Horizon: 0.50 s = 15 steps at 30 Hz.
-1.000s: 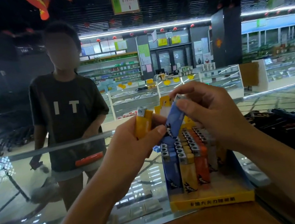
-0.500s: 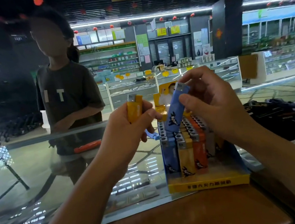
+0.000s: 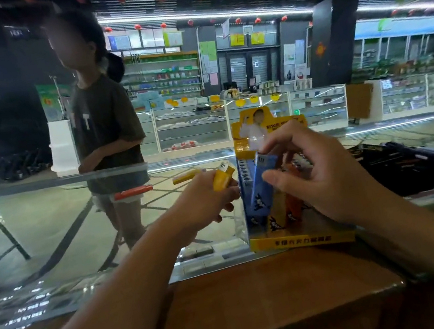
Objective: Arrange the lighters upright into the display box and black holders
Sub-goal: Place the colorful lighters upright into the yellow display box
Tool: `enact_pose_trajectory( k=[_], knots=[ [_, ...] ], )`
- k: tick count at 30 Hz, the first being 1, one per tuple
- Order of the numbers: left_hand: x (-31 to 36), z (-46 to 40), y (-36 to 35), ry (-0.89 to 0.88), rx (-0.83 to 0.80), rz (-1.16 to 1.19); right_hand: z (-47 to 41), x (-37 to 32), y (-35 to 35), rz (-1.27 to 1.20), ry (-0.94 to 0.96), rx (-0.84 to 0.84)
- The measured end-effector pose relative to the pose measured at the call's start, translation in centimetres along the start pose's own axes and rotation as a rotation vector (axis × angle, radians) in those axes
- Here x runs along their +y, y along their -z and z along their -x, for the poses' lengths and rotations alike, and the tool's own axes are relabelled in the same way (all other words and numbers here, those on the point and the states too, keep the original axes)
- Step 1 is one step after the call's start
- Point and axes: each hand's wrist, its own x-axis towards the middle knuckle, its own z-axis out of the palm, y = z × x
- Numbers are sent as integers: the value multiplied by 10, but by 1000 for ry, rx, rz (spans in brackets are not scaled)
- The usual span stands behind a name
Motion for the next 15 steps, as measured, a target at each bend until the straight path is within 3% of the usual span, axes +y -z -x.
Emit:
enact_pose_trajectory(
  k=[4, 15],
  knots=[
    [2, 1, 0, -21, 11, -14, 7, 4, -7, 145, 68, -21],
    [5, 1, 0, -39, 5, -45, 9, 6, -11, 260, 117, -79]
  ],
)
